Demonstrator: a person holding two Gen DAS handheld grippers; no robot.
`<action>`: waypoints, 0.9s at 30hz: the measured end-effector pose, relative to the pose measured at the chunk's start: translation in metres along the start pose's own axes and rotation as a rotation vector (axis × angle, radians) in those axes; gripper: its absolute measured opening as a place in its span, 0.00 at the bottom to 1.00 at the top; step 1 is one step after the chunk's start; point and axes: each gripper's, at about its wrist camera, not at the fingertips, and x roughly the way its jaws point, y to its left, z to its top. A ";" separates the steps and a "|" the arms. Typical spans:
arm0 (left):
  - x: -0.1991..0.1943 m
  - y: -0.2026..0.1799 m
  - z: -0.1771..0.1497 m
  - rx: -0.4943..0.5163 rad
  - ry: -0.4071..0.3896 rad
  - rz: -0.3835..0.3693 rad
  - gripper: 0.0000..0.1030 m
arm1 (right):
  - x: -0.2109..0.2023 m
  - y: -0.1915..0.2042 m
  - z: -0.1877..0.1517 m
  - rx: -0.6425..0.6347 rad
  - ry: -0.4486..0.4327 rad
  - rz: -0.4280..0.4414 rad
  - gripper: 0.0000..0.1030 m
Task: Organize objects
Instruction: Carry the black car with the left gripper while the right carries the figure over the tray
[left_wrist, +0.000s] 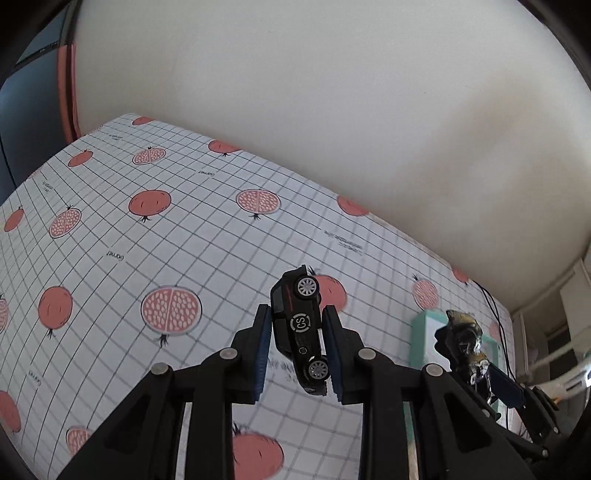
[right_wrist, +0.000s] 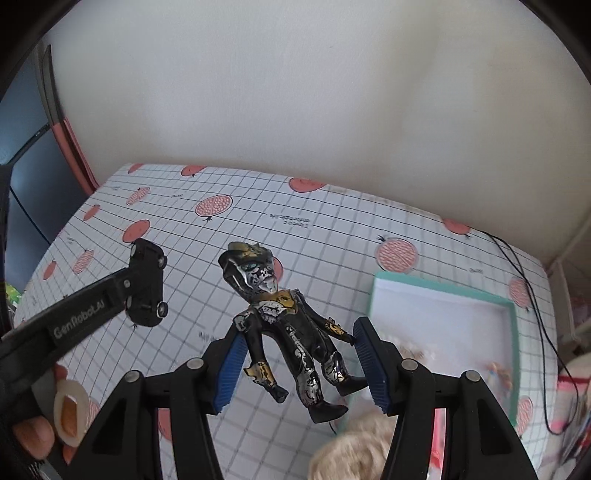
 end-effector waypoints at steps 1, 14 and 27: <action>-0.003 -0.003 -0.004 0.004 0.003 0.000 0.28 | -0.004 -0.003 -0.005 0.007 -0.001 -0.001 0.59; -0.035 -0.056 -0.054 0.124 0.026 -0.053 0.28 | -0.033 -0.061 -0.075 0.126 0.017 -0.048 0.59; -0.043 -0.105 -0.076 0.167 0.057 -0.201 0.28 | -0.037 -0.131 -0.100 0.235 0.034 -0.112 0.59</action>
